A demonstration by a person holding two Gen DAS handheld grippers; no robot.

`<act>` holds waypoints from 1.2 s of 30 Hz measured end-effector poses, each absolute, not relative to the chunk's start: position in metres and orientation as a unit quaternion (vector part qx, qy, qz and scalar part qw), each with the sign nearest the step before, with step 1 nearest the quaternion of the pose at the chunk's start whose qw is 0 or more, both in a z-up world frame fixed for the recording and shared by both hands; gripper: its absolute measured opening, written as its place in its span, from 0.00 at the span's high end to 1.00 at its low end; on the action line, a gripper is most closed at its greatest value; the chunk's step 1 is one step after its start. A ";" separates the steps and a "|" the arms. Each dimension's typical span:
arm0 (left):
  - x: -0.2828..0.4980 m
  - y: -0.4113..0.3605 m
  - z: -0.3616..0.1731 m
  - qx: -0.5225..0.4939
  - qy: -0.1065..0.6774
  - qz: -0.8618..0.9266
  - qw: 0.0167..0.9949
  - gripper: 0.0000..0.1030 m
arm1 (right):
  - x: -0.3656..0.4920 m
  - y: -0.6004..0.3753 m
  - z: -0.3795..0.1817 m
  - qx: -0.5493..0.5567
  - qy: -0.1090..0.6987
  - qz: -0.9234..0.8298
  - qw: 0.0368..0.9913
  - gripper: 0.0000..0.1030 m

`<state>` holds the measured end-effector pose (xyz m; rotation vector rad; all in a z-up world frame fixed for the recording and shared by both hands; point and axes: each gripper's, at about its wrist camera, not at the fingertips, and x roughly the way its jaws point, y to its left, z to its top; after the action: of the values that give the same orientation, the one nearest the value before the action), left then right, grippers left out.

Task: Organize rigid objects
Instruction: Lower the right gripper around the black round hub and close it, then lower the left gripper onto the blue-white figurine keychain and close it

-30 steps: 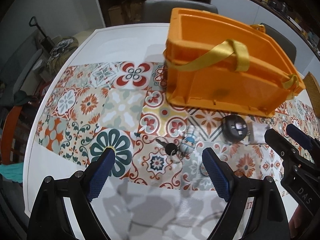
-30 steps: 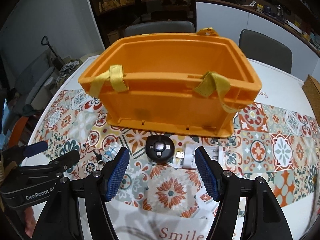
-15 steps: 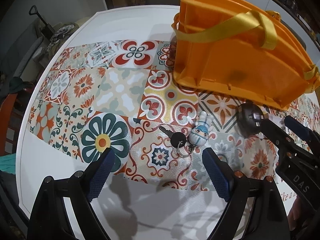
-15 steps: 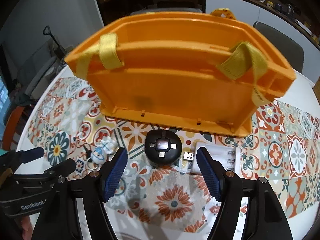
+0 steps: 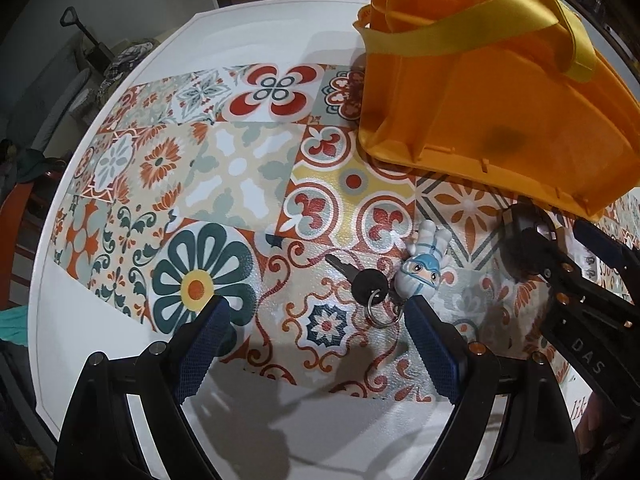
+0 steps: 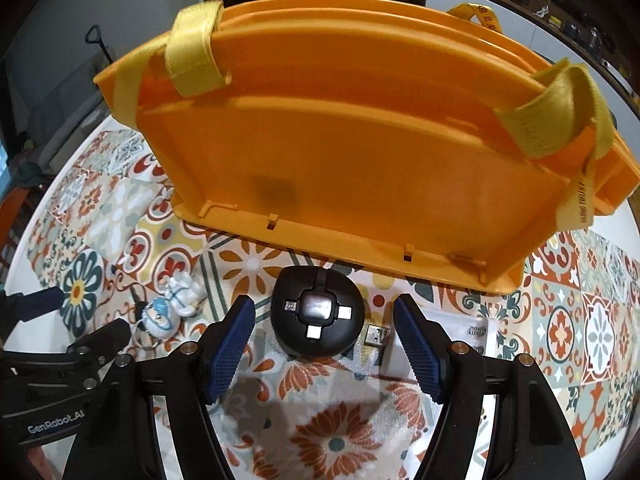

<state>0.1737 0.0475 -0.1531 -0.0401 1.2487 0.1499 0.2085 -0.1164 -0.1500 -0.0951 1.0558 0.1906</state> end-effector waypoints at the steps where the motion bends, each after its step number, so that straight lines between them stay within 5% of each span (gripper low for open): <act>1: 0.174 0.047 -0.154 -0.018 0.585 0.071 0.808 0.13 | 0.209 -0.116 -0.151 -0.047 0.503 0.090 0.858 0.31; 16: 0.178 0.048 -0.162 -0.018 0.587 0.075 0.806 0.13 | 0.223 -0.107 -0.173 -0.062 0.514 0.090 0.850 0.31; 22: 0.177 0.049 -0.162 -0.020 0.586 0.071 0.807 0.13 | 0.226 -0.104 -0.178 -0.061 0.519 0.095 0.847 0.45; 36: 0.167 0.045 -0.149 -0.028 0.569 0.010 0.822 0.13 | 0.202 -0.112 -0.147 -0.042 0.496 0.083 0.863 0.45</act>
<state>0.1672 0.0451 -0.1486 -0.0597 1.2116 0.0202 0.2020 -0.1118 -0.1472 -0.0880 1.0409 0.1734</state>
